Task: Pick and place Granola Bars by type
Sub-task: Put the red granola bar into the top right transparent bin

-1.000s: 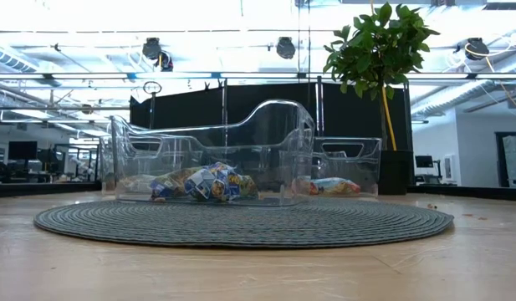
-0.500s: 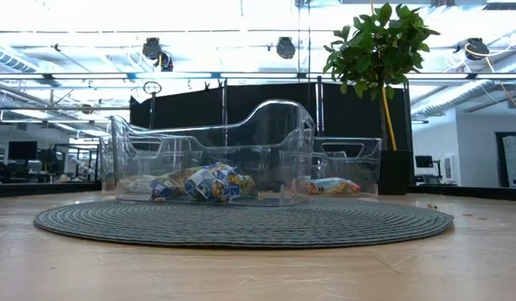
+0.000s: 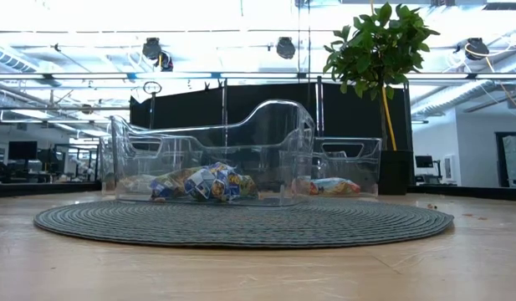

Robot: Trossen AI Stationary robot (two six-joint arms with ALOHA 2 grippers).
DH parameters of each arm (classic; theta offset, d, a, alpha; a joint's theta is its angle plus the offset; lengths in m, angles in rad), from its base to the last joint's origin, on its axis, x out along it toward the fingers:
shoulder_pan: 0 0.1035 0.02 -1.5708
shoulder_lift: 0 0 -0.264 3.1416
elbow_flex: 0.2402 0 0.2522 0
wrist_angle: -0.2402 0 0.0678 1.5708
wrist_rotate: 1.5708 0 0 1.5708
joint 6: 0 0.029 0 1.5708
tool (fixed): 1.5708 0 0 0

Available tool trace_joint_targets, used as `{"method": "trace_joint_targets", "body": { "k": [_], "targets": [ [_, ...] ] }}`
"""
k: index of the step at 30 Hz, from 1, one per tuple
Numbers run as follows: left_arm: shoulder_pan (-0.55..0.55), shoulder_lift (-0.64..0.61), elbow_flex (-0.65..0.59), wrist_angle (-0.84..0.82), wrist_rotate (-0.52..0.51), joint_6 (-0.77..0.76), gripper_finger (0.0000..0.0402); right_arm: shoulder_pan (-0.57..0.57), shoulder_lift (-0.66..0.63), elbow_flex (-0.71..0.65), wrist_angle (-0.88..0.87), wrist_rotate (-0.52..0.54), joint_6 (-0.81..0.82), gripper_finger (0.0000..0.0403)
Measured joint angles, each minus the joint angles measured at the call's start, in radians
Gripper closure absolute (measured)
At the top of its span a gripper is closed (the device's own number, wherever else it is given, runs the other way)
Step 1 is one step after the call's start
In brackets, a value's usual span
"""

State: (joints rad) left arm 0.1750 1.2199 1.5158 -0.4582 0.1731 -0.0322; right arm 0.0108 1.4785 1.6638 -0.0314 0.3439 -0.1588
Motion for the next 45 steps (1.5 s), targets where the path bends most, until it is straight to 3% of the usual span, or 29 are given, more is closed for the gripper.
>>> {"method": "trace_joint_targets", "body": {
  "k": [7,22,33,40,45],
  "targets": [
    [0.067,-0.117,0.0,-0.182,-0.175,0.022,0.0062,-0.048,-0.014,0.001,-0.073,-0.001,0.016,0.0382],
    [0.094,-0.256,0.0,-0.379,-0.176,-0.057,0.0061,-0.216,-0.014,0.001,-0.445,-0.005,0.085,0.0383],
    [0.091,-0.282,0.0,-0.46,-0.144,-0.003,0.0062,-0.278,0.05,0.0,-0.558,0.055,0.095,0.0383],
    [0.091,-0.294,0.0,-0.455,0.016,0.028,0.0062,-0.286,0.091,-0.069,-0.59,0.153,0.13,0.0384],
    [0.091,-0.33,-0.039,-0.384,0.042,0.026,0.0062,-0.304,0.09,-0.173,-0.573,0.153,0.191,0.0384]
  ]
}}
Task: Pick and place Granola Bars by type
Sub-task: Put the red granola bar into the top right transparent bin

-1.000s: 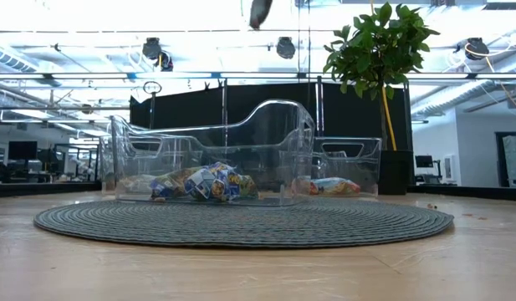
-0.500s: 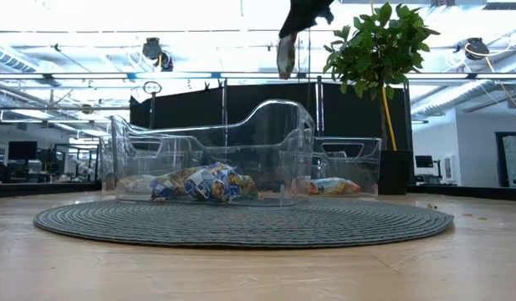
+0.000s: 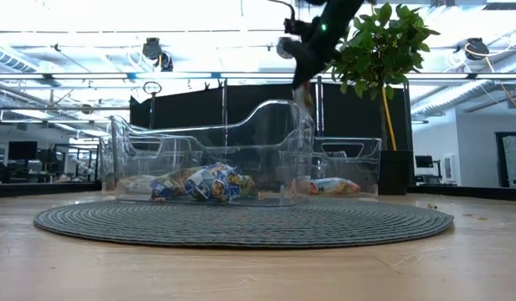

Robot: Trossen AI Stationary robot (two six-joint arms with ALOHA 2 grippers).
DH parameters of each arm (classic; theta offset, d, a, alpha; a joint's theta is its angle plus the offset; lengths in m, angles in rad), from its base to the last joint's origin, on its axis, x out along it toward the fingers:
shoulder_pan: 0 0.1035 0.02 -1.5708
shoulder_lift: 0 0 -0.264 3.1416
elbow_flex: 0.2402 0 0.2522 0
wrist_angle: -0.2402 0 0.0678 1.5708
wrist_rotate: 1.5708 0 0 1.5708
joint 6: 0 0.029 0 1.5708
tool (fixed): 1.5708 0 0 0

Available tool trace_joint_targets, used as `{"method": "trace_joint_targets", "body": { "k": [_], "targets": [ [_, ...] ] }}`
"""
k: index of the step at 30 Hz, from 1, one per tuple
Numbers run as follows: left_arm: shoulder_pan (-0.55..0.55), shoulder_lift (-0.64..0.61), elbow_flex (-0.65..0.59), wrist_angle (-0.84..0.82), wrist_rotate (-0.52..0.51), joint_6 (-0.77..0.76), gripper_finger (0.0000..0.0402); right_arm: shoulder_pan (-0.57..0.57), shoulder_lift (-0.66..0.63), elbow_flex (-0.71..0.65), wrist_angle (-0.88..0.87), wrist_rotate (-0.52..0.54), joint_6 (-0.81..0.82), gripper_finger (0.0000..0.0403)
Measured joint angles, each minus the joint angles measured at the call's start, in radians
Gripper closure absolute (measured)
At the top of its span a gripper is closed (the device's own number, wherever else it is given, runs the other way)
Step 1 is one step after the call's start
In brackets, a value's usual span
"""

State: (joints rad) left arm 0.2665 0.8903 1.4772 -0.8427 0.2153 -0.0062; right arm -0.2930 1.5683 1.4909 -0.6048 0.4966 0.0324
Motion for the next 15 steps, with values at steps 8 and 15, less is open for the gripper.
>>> {"method": "trace_joint_targets", "body": {
  "k": [8,15],
  "targets": [
    [0.0,-0.117,-0.223,0.172,0.028,-0.034,0.0062,-0.013,0.0,-0.172,0.068,-0.004,0.028,0.0384],
    [0.0,-0.218,-0.432,0.348,0.012,-0.112,0.0061,-0.044,0.0,-0.307,0.139,-0.027,0.032,0.0384]
  ]
}}
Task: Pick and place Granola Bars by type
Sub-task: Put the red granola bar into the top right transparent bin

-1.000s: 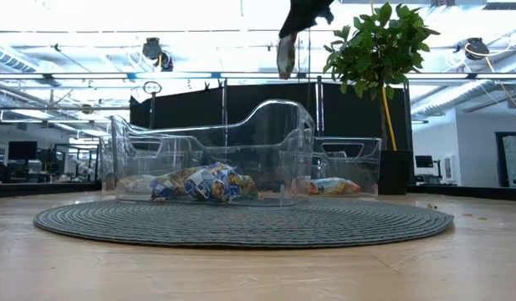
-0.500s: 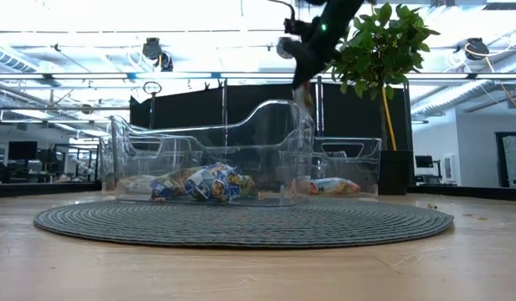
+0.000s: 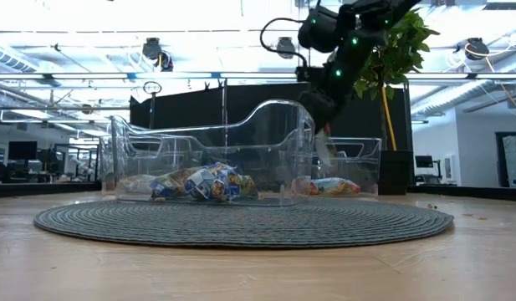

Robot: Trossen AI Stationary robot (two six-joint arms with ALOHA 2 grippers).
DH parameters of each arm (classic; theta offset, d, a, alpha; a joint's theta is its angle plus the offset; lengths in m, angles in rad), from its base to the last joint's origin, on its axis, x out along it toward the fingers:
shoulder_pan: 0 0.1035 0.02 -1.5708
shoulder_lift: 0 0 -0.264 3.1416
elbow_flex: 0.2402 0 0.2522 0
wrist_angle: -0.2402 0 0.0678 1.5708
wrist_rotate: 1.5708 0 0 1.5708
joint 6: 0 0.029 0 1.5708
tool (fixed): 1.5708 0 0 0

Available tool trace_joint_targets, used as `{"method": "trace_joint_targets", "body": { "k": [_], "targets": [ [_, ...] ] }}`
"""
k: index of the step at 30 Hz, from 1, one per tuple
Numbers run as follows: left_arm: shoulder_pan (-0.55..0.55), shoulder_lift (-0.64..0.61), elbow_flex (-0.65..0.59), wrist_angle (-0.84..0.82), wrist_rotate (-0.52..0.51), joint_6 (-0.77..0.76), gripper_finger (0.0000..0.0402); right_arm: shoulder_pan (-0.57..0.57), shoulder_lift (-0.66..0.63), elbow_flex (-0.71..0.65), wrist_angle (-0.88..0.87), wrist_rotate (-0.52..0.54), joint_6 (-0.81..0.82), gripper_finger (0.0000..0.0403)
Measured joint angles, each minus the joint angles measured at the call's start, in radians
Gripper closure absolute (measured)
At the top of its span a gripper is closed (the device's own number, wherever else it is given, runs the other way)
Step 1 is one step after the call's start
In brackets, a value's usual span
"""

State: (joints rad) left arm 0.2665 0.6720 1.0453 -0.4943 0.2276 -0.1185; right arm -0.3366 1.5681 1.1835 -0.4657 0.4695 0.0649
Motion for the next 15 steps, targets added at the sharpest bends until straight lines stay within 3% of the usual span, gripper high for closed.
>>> {"method": "trace_joint_targets", "body": {
  "k": [7,15],
  "targets": [
    [0.0,-0.088,-0.174,0.149,-0.001,-0.071,0.0058,-0.043,0.0,-0.046,-0.006,-0.058,0.022,0.0384],
    [0.0,-0.129,-0.25,0.159,-0.002,-0.12,0.0059,-0.049,0.007,-0.057,-0.098,-0.131,0.071,0.0384]
  ]
}}
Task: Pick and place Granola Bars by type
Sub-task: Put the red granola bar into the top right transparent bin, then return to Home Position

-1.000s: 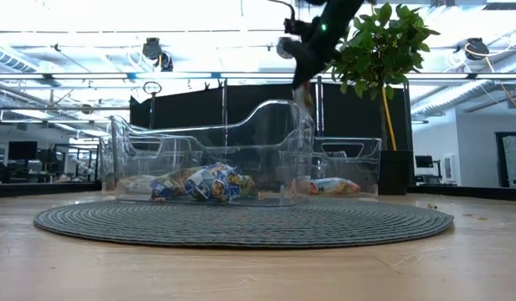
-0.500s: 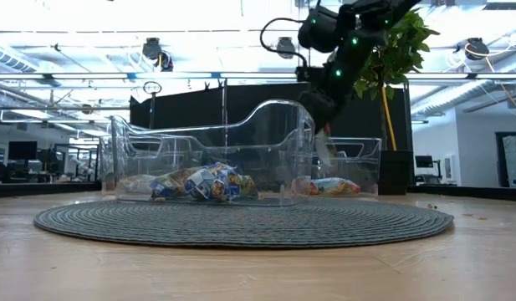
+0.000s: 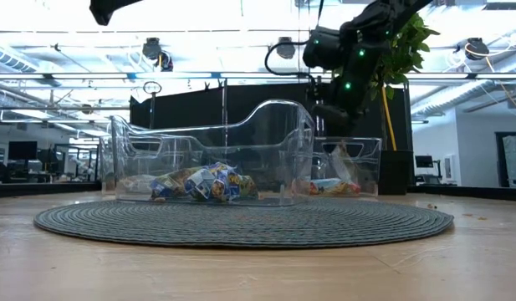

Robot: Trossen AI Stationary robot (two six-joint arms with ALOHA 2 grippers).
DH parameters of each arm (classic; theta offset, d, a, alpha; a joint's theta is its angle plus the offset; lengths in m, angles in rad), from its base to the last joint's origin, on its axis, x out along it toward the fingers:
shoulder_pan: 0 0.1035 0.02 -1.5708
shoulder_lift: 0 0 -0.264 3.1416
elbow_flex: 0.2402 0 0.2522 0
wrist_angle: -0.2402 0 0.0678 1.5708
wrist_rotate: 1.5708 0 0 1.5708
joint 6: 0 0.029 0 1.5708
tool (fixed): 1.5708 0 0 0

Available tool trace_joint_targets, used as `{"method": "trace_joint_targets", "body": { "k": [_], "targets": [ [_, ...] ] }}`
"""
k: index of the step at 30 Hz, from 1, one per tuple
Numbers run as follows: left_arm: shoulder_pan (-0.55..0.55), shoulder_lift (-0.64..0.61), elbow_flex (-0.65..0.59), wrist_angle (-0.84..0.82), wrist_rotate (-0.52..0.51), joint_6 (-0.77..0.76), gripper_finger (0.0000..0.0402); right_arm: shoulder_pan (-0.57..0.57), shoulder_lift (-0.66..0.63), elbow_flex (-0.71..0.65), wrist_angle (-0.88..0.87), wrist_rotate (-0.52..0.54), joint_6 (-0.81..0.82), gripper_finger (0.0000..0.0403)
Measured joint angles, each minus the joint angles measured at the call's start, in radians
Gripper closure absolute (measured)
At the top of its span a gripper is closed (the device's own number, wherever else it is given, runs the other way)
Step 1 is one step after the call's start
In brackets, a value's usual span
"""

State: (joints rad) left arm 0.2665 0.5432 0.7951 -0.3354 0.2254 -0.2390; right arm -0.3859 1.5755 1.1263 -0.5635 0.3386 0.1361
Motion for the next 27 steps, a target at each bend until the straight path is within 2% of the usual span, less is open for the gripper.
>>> {"method": "trace_joint_targets", "body": {
  "k": [4,16,27],
  "targets": [
    [0.0,-0.003,-0.015,0.001,-0.008,-0.01,0.0058,-0.014,0.011,0.0,0.014,-0.005,0.002,0.0379],
    [-0.031,-0.002,-0.026,-0.002,-0.009,-0.017,0.0056,-0.039,0.011,0.0,0.091,-0.031,0.001,0.0251],
    [-0.085,-0.002,-0.026,-0.005,-0.051,0.05,0.0057,-0.035,0.006,0.001,0.176,-0.031,-0.019,0.0187]
  ]
}}
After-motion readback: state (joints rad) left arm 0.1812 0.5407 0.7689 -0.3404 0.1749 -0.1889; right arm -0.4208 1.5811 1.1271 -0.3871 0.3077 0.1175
